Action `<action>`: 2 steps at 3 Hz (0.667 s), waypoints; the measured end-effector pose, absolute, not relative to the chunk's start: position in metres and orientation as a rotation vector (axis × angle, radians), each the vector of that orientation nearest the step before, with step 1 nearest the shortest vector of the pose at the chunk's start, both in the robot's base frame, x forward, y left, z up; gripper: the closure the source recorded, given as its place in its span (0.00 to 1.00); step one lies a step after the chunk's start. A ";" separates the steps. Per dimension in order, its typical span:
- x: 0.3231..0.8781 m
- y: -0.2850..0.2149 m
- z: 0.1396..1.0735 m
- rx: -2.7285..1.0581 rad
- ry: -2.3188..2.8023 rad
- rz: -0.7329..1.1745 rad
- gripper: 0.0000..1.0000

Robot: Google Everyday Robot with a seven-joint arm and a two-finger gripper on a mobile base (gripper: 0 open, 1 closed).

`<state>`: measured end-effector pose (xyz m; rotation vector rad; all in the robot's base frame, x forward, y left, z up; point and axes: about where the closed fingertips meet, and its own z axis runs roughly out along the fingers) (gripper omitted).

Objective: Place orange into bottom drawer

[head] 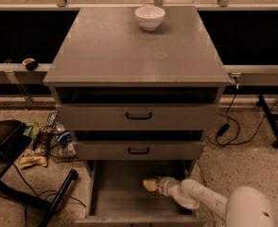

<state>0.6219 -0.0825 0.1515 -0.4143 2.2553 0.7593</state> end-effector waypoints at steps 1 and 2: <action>0.622 -0.082 0.151 -0.414 2.255 0.759 0.30; 0.622 -0.082 0.151 -0.414 2.255 0.759 0.00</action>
Offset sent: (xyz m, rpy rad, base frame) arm 0.0000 0.0000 0.0000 0.0000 0.0000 0.0000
